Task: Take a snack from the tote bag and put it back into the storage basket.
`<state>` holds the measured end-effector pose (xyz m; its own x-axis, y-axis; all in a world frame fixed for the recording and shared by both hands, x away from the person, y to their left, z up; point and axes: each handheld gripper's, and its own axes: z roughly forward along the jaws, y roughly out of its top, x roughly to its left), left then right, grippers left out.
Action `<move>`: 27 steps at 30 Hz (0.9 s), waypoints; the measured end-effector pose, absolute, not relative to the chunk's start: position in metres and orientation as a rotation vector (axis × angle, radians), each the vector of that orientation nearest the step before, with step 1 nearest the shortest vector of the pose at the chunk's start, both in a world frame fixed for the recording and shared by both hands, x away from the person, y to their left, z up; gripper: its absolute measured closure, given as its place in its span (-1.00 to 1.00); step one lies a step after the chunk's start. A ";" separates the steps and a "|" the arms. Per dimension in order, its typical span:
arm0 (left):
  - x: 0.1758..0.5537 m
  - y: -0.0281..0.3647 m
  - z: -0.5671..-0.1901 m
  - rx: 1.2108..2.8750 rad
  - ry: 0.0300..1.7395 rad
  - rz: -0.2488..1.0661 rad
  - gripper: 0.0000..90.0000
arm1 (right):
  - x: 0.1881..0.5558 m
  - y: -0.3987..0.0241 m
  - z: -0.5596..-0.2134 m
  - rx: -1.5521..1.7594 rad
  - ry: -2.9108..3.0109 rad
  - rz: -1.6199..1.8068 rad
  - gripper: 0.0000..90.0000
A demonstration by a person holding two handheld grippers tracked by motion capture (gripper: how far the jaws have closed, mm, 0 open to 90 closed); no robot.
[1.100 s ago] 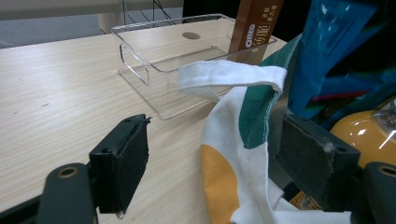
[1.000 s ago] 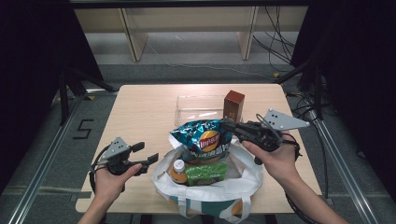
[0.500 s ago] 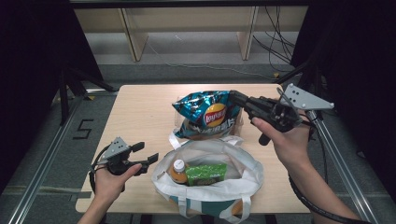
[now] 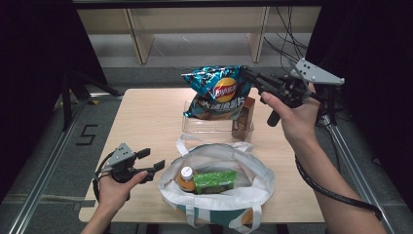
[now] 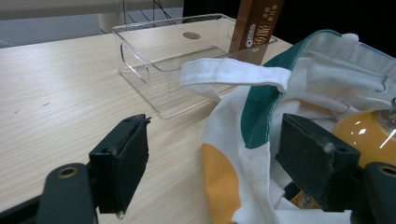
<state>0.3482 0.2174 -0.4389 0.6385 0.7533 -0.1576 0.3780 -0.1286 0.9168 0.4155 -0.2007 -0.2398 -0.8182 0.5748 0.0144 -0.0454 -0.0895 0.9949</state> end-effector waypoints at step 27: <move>0.349 0.218 -0.439 1.743 0.919 0.413 -0.46 | 0.455 -0.209 -0.235 0.630 1.575 1.997 1.00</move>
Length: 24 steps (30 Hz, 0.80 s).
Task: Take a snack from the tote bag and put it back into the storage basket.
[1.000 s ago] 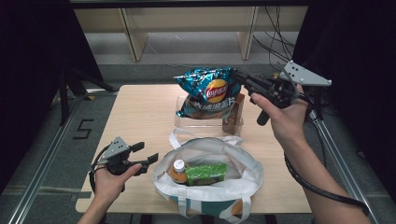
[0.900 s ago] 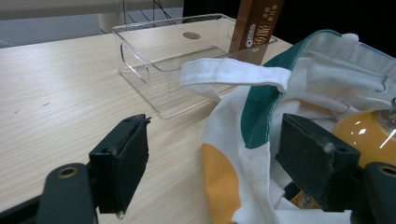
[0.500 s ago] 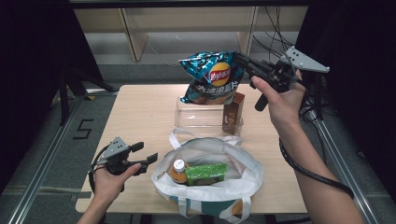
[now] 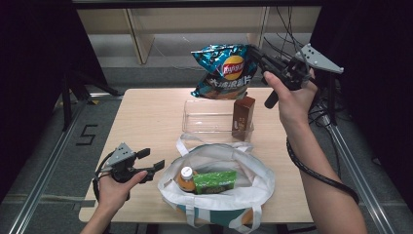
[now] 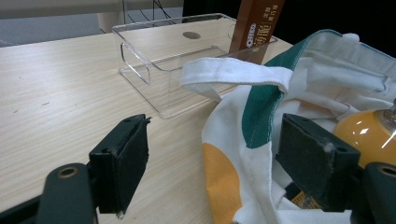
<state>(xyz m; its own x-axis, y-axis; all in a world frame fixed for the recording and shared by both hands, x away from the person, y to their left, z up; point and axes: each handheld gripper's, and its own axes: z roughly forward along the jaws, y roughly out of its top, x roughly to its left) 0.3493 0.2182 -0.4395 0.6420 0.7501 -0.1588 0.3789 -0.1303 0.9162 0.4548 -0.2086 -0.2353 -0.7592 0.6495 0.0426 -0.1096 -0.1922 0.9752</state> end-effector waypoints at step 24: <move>0.349 0.218 -0.441 1.737 0.937 0.400 -0.46 | 0.493 -0.209 -0.240 0.740 1.493 1.987 1.00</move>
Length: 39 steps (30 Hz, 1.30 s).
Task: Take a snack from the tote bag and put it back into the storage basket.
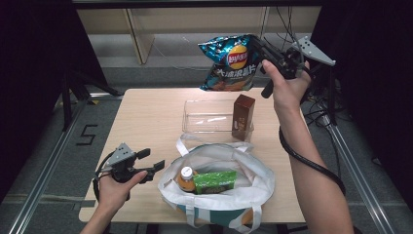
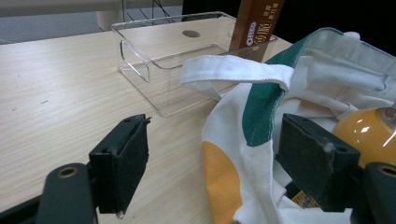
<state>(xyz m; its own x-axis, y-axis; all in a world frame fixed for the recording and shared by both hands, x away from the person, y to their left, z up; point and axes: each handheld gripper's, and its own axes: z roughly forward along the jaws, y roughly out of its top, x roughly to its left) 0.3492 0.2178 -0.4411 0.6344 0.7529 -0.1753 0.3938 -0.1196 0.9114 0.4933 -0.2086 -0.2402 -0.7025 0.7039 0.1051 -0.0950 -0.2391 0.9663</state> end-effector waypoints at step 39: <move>0.349 0.219 -0.442 1.744 0.923 0.407 -0.46 | 0.541 -0.197 -0.272 0.908 1.542 1.902 1.00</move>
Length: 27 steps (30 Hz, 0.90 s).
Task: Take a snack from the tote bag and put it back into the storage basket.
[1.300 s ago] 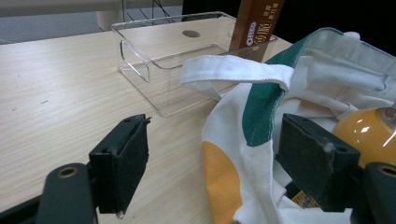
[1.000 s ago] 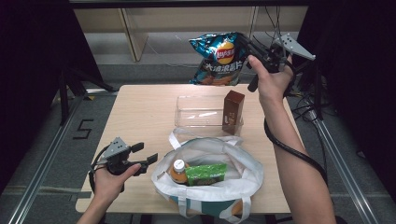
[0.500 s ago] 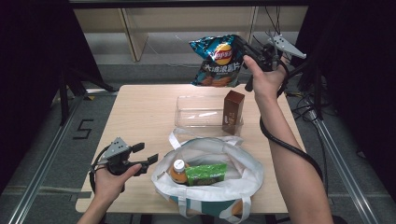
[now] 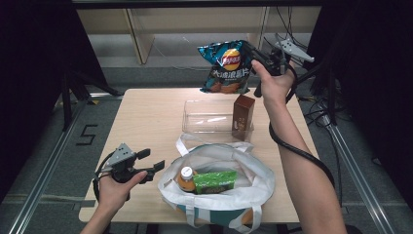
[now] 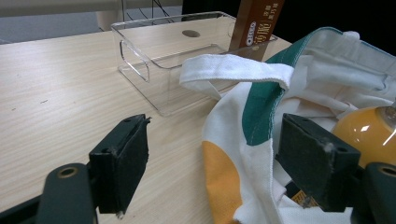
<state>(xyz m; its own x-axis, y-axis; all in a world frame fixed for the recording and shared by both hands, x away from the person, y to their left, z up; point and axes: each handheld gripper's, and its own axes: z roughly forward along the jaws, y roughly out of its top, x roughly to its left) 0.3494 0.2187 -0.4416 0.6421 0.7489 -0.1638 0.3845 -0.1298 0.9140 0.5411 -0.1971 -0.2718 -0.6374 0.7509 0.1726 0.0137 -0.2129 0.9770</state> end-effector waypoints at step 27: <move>0.349 0.218 -0.442 1.736 0.934 0.402 -0.47 | 0.553 -0.197 -0.298 0.969 1.639 1.869 1.00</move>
